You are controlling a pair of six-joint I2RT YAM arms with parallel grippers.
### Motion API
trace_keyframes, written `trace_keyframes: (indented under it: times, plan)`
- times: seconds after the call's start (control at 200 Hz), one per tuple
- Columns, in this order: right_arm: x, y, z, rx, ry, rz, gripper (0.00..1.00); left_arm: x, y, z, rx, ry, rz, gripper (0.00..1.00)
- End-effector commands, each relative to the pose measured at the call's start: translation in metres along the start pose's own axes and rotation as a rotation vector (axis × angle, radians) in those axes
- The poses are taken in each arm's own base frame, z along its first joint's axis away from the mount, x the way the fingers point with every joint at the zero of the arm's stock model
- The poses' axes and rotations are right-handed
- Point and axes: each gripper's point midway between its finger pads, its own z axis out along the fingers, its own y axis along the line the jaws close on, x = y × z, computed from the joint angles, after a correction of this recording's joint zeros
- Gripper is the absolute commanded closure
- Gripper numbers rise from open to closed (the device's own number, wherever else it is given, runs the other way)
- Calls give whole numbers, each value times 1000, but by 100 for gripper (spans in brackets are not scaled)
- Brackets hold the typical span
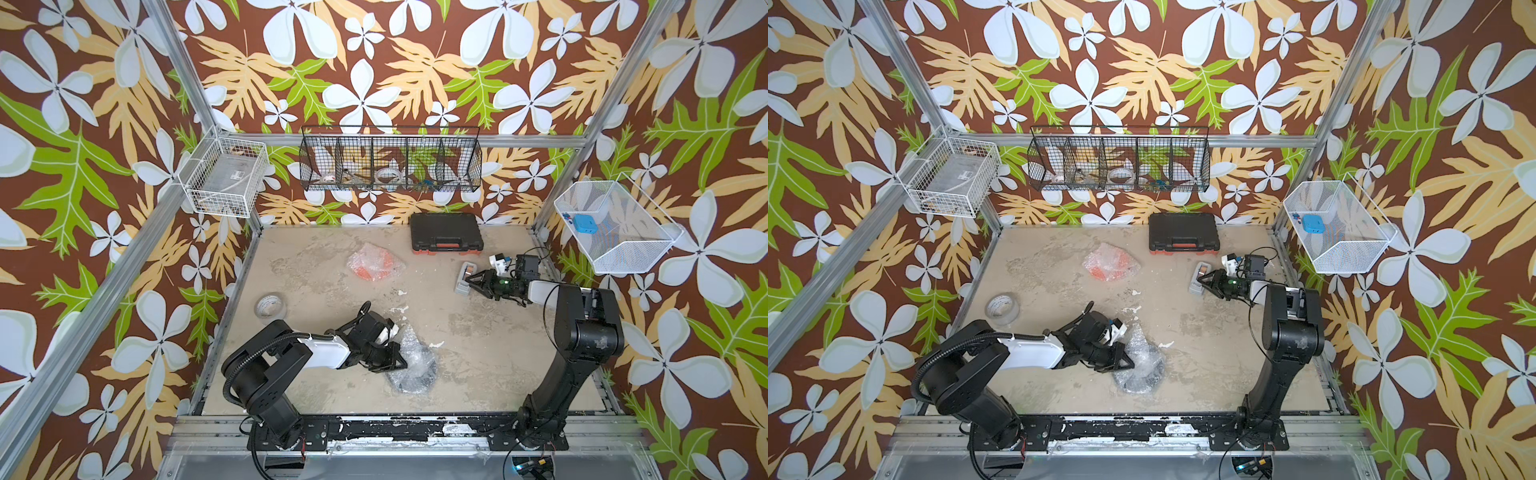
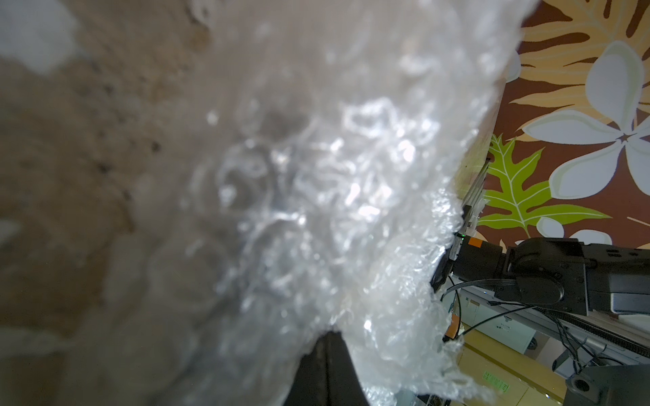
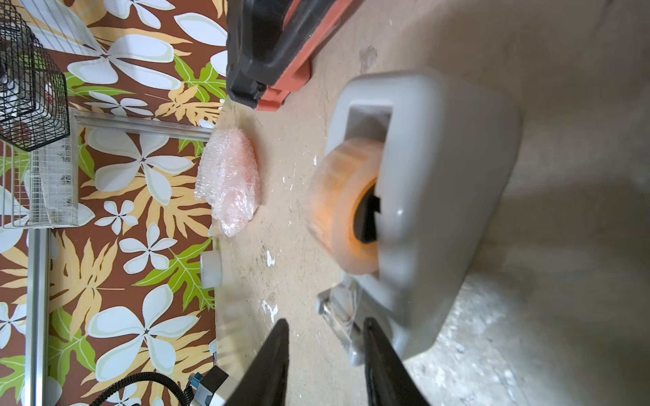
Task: Wrap dinner plates in bubble wrap
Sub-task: Pull the tape from the tape cutter.
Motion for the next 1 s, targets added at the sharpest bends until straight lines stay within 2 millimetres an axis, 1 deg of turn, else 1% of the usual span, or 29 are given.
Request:
trace_keyframes:
  times: [0.0,0.135,0.3,0.545,0.731,0.996]
  plan:
    - [2,-6,3,17,8,-4,63,26,51,-2,-203,63,-113,95]
    - [4,-11,6,23,13,6,63,25,50,-2,-200,59,-113,95]
    - [2,-5,13,-25,17,13,65,25,50,-2,-199,61,-111,95]
    - [3,-13,18,-18,33,38,66,25,49,-3,-200,57,-114,95]
    - [5,-16,21,-24,40,56,68,25,50,-4,-202,57,-116,95]
    - [6,-16,22,-34,48,63,77,25,50,-4,-204,55,-119,95]
